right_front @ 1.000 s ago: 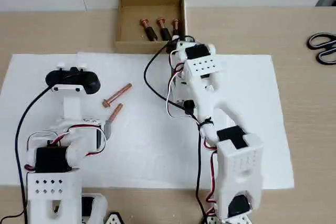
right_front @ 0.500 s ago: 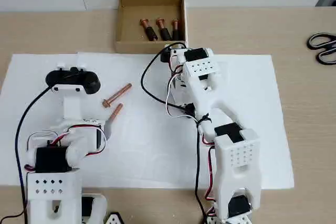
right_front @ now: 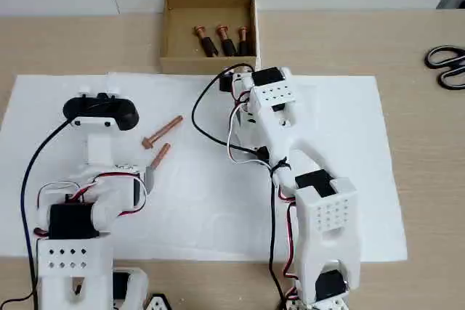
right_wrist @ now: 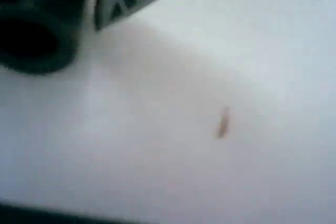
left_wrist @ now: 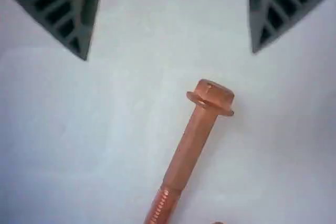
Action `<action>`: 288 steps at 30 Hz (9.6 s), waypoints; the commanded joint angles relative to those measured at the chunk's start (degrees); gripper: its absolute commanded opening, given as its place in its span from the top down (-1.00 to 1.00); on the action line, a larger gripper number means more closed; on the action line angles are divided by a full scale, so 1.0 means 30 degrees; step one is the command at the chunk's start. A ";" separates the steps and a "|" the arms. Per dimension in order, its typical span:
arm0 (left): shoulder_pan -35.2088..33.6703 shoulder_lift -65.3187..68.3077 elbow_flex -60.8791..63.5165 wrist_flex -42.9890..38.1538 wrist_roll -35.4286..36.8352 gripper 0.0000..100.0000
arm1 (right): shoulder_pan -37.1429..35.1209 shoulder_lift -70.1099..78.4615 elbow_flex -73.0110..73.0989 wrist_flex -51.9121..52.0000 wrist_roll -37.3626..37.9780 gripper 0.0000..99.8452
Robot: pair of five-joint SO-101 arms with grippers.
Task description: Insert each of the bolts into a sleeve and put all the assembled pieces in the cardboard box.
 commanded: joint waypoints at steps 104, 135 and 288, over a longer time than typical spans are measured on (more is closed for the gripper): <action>0.4337 1.5560 -1.3084 -0.1641 -0.3458 0.72 | 0.4264 -1.4696 -0.1114 0.1538 0.1934 0.99; 0.4308 1.5560 -0.9392 -0.2755 2.1802 0.72 | 0.4176 -1.4696 -0.1084 0.1685 0.1934 0.99; 1.1341 0.1524 -0.0718 -1.5414 0.7297 0.99 | -0.4440 -4.1597 3.2381 -1.5370 -0.2403 0.99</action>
